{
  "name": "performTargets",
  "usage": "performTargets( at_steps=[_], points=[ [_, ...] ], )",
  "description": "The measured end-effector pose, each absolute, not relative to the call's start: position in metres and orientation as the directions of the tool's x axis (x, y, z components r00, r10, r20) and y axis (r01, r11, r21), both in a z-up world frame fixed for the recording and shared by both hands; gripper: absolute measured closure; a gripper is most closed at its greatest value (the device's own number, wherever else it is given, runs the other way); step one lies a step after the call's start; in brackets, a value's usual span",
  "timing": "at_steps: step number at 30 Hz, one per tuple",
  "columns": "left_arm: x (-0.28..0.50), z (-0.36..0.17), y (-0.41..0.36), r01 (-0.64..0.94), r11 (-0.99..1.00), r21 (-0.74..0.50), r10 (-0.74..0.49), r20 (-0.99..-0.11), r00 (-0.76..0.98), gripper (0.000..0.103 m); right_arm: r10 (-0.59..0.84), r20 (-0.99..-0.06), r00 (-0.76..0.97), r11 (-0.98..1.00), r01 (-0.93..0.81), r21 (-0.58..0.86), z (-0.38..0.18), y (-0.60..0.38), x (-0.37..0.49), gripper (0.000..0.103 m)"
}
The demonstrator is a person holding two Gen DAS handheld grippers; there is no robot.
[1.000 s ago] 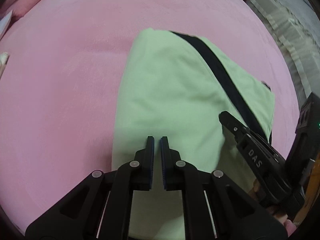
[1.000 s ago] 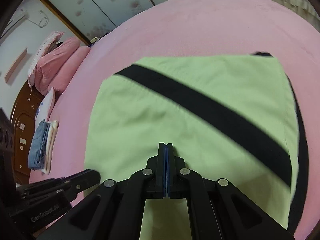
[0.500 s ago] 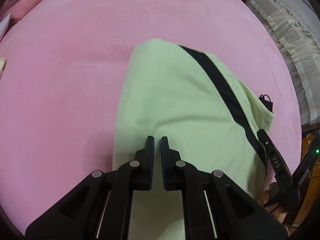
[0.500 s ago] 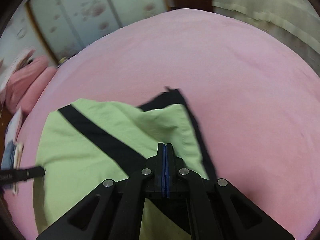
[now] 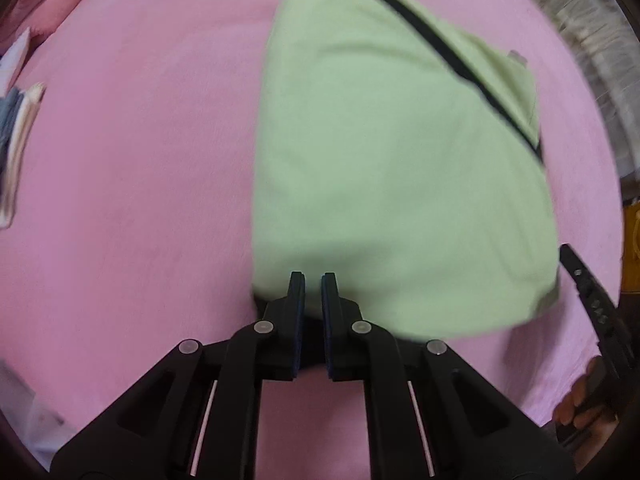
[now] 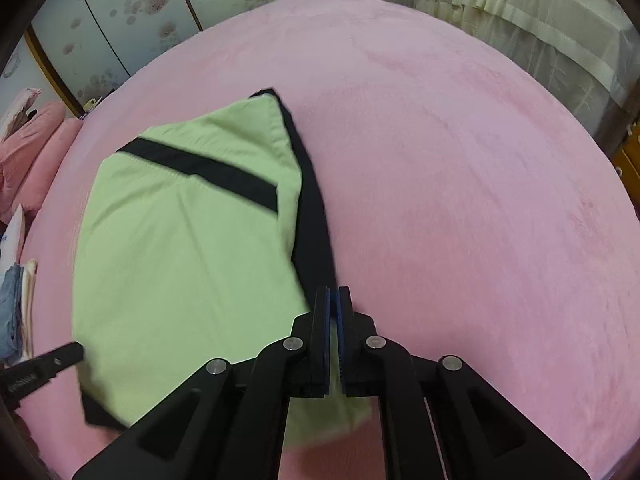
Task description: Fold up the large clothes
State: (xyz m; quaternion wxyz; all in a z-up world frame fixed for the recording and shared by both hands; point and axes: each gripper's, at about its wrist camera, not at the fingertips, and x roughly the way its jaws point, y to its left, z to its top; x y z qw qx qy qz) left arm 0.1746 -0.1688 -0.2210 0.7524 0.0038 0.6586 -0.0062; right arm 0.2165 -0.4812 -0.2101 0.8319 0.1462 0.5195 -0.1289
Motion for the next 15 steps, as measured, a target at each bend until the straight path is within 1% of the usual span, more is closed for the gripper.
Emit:
performTargets(
  at_steps=[1,4,5,6,7,8,9,10,11,12,14,15],
  points=[
    [0.17,-0.217,-0.171,0.013,1.0,0.008,0.006,-0.992,0.123,0.097,-0.052,-0.91,0.412,0.924,0.365,0.113,-0.181,-0.498,0.188,0.099],
    [0.155,-0.201,-0.175,0.016,1.0,0.018,0.017,-0.995,0.099,0.096,-0.03,-0.939,0.342,0.931,0.351,0.098,-0.171,-0.477,0.161,0.096],
    [0.15,-0.195,-0.176,0.019,1.0,0.022,0.02,-0.996,0.09,0.096,-0.019,-0.943,0.332,0.934,0.342,0.102,-0.165,-0.467,0.169,0.09],
    [0.149,-0.191,-0.177,0.022,0.999,0.026,0.024,-0.996,0.082,0.095,-0.009,-0.946,0.324,0.936,0.335,0.106,-0.144,-0.459,0.162,0.084],
    [0.145,-0.185,-0.178,0.024,0.999,0.036,0.034,-0.997,0.071,0.09,0.013,-0.948,0.317,0.937,0.326,0.121,-0.137,-0.451,0.159,0.069],
    [0.135,-0.179,-0.191,0.017,0.999,0.042,0.041,-0.997,0.068,0.082,0.029,-0.949,0.313,0.938,0.32,0.134,-0.143,-0.429,0.176,0.057],
    [0.133,-0.173,-0.19,0.004,0.999,0.043,0.043,-0.997,0.07,0.076,0.05,-0.948,0.314,0.94,0.306,0.151,-0.135,-0.421,0.176,0.053],
    [0.132,-0.164,-0.188,-0.018,0.999,0.037,0.038,-0.996,0.081,0.06,0.06,-0.946,0.319,0.943,0.294,0.158,-0.124,-0.42,0.17,0.048],
    [0.132,-0.156,-0.186,-0.032,0.999,0.029,0.032,-0.995,0.095,0.047,0.063,-0.944,0.323,0.948,0.275,0.157,-0.11,-0.417,0.165,0.043],
    [0.129,-0.151,-0.186,-0.036,0.999,0.025,0.028,-0.994,0.107,0.044,0.062,-0.942,0.329,0.956,0.252,0.151,-0.102,-0.408,0.169,0.04],
    [0.125,-0.136,-0.186,-0.025,0.999,0.031,0.034,-0.989,0.145,0.042,0.061,-0.941,0.334,0.964,0.224,0.141,-0.079,-0.402,0.167,0.027],
    [0.121,-0.133,-0.186,-0.021,0.999,0.037,0.04,-0.987,0.158,0.041,0.073,-0.942,0.329,0.963,0.222,0.152,-0.074,-0.399,0.167,0.025]
  ],
)
